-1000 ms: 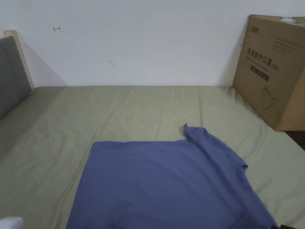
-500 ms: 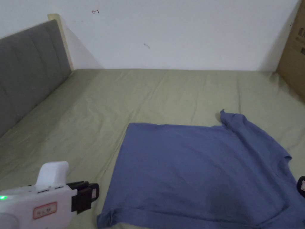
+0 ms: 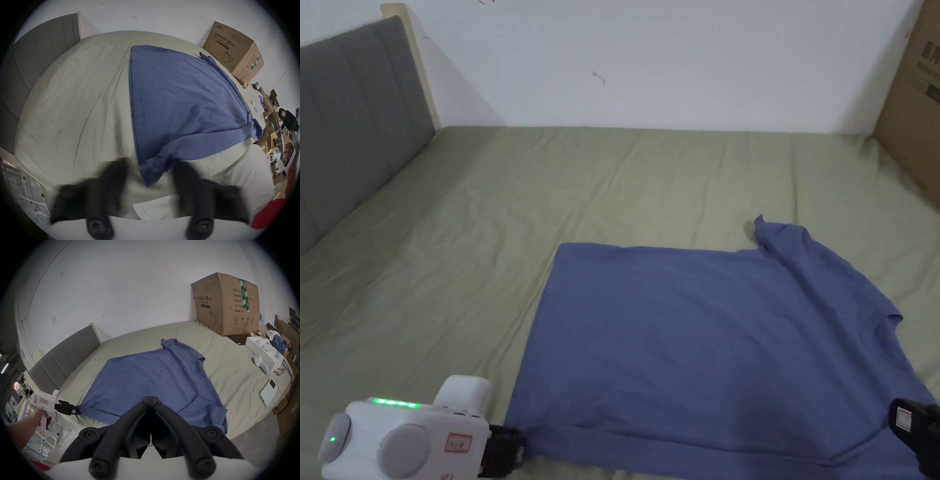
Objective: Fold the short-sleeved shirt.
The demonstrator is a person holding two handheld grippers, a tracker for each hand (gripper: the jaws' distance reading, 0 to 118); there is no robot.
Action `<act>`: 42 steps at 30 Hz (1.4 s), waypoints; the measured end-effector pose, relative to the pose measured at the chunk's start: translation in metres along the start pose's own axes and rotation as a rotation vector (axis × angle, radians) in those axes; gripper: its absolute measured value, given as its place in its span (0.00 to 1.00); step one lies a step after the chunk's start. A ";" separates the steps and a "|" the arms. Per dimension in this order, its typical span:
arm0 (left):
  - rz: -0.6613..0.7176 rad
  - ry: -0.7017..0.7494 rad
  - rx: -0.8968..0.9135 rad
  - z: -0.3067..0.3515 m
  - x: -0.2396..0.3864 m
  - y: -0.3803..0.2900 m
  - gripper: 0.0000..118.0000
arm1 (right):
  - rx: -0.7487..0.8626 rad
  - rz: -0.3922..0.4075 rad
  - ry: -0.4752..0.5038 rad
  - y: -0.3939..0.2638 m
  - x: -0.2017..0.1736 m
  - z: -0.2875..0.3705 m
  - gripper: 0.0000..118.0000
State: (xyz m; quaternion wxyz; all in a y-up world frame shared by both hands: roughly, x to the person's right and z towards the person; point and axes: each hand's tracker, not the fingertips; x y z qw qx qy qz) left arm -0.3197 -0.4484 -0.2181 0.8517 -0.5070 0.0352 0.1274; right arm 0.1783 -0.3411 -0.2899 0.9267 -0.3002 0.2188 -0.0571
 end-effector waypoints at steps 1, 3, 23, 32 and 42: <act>-0.048 0.036 0.019 -0.002 0.003 -0.003 0.10 | -0.008 0.001 -0.007 0.000 0.001 -0.001 0.00; -0.111 0.014 0.032 0.002 0.009 -0.008 0.04 | -0.019 -0.004 -0.018 -0.002 0.005 -0.005 0.00; 0.037 -0.049 0.339 0.058 0.034 -0.024 0.02 | -0.497 -0.043 -0.279 -0.066 0.168 -0.038 0.79; 0.029 -0.009 0.285 0.054 0.034 -0.024 0.02 | -0.444 -0.017 -0.216 -0.071 0.160 -0.063 0.57; 0.052 -0.001 0.319 0.055 0.030 -0.023 0.02 | -0.272 -0.006 -0.196 -0.045 0.155 -0.021 0.03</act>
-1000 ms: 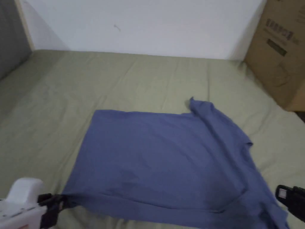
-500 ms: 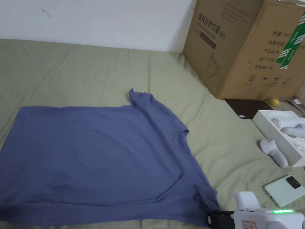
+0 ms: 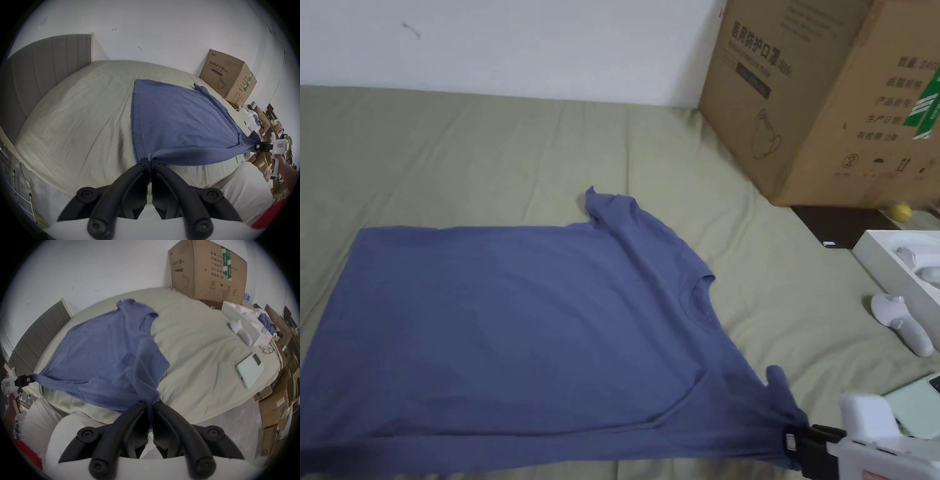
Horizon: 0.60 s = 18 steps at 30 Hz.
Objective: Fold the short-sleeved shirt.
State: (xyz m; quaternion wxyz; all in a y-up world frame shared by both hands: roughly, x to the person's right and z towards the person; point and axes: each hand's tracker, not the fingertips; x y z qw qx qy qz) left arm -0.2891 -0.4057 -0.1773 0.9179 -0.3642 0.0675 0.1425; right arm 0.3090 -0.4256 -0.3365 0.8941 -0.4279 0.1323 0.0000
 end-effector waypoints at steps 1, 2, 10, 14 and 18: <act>-0.006 0.005 0.018 0.001 0.000 0.005 0.02 | 0.019 -0.005 -0.003 0.005 -0.002 0.006 0.03; -0.010 0.005 0.033 0.002 -0.001 0.011 0.02 | 0.027 -0.010 -0.001 0.011 -0.003 0.010 0.03; -0.075 0.005 0.017 -0.057 -0.006 0.103 0.02 | 0.021 -0.026 -0.004 0.121 -0.010 -0.021 0.03; -0.079 0.031 -0.029 -0.116 -0.015 0.137 0.02 | -0.039 0.000 -0.013 0.177 -0.019 -0.087 0.03; -0.014 0.057 -0.087 -0.169 -0.028 0.144 0.02 | -0.098 0.039 -0.060 0.204 -0.033 -0.165 0.04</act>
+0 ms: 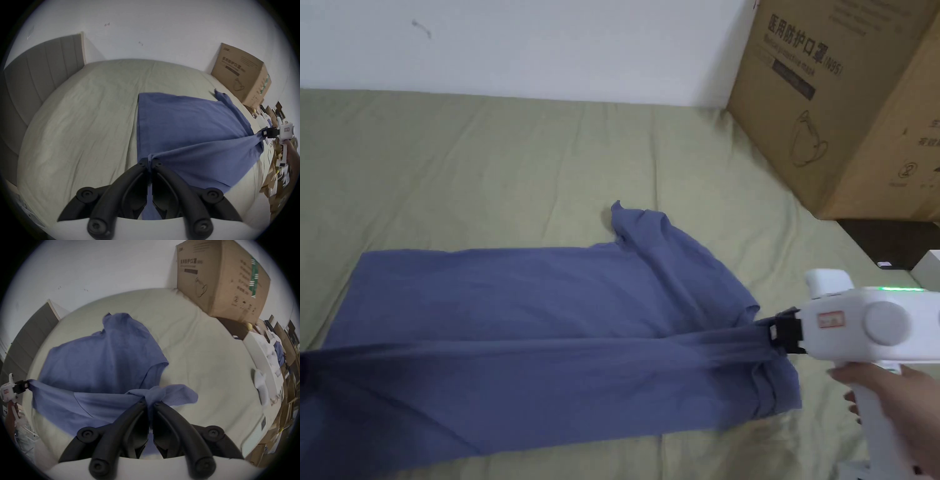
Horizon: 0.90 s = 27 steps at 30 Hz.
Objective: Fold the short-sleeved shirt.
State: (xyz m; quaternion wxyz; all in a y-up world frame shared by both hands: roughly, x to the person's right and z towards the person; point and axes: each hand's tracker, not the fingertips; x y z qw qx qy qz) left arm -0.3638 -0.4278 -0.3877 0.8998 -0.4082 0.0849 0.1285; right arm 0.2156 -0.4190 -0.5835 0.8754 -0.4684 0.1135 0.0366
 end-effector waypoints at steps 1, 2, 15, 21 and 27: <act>0.024 0.006 -0.011 -0.010 -0.001 0.000 0.04 | -0.029 -0.008 -0.015 0.004 -0.004 -0.016 0.05; 0.042 0.015 -0.028 -0.019 -0.003 -0.002 0.09 | -0.037 -0.023 -0.025 0.005 -0.001 -0.032 0.11; 0.095 -0.099 0.159 0.052 0.000 -0.033 0.87 | 0.240 -0.046 0.067 -0.050 -0.035 0.065 0.79; 0.140 -0.052 0.376 0.144 0.028 -0.106 0.00 | 0.445 -0.039 0.151 -0.122 -0.069 0.154 0.03; 0.163 -0.046 0.246 0.153 0.015 -0.105 0.00 | 0.491 0.015 0.130 -0.149 -0.092 0.183 0.00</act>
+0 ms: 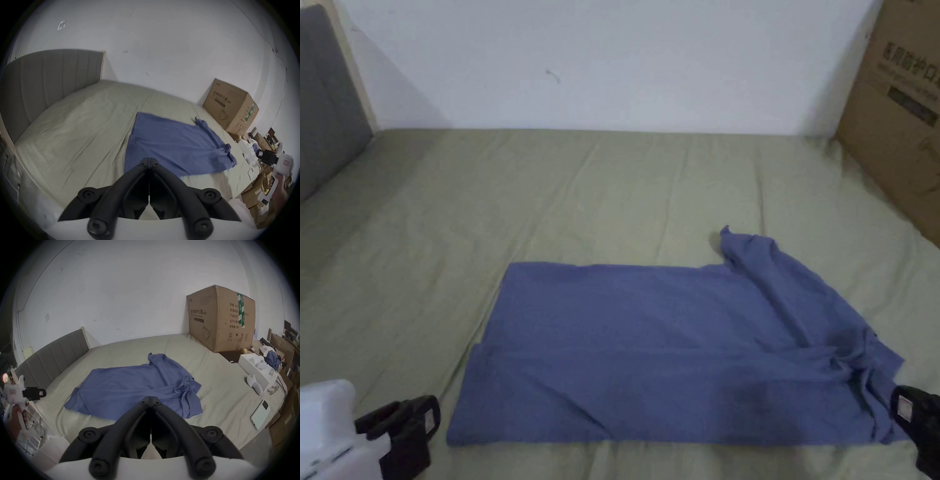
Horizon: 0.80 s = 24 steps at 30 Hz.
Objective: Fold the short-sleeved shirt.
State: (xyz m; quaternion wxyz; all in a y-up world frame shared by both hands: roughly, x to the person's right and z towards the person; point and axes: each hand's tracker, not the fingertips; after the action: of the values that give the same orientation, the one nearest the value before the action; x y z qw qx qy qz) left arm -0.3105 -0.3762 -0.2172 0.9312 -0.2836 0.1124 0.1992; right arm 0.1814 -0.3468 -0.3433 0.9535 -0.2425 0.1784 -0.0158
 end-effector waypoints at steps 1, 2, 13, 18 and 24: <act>0.004 0.022 -0.064 -0.010 -0.005 0.006 0.00 | 0.004 0.009 0.009 0.000 -0.002 0.001 0.00; 0.000 0.057 -0.115 -0.023 -0.009 0.012 0.00 | 0.004 0.017 0.014 0.000 -0.004 0.001 0.00; -0.094 0.176 -0.444 -0.152 -0.016 0.009 0.95 | -0.100 -0.071 0.062 -0.006 -0.004 -0.018 0.00; -0.238 0.193 -0.481 -0.164 0.004 -0.004 0.76 | -0.150 -0.046 0.039 -0.013 -0.005 -0.028 0.00; -0.281 0.121 -0.445 -0.149 0.013 -0.006 0.04 | -0.152 -0.072 0.010 -0.009 0.019 -0.040 0.00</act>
State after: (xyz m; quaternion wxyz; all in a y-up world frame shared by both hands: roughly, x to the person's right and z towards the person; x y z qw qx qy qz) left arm -0.3101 -0.4624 -0.3398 0.8562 -0.5055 0.0807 0.0704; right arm 0.1854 -0.3753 -0.3778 0.9302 -0.3205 0.1750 -0.0376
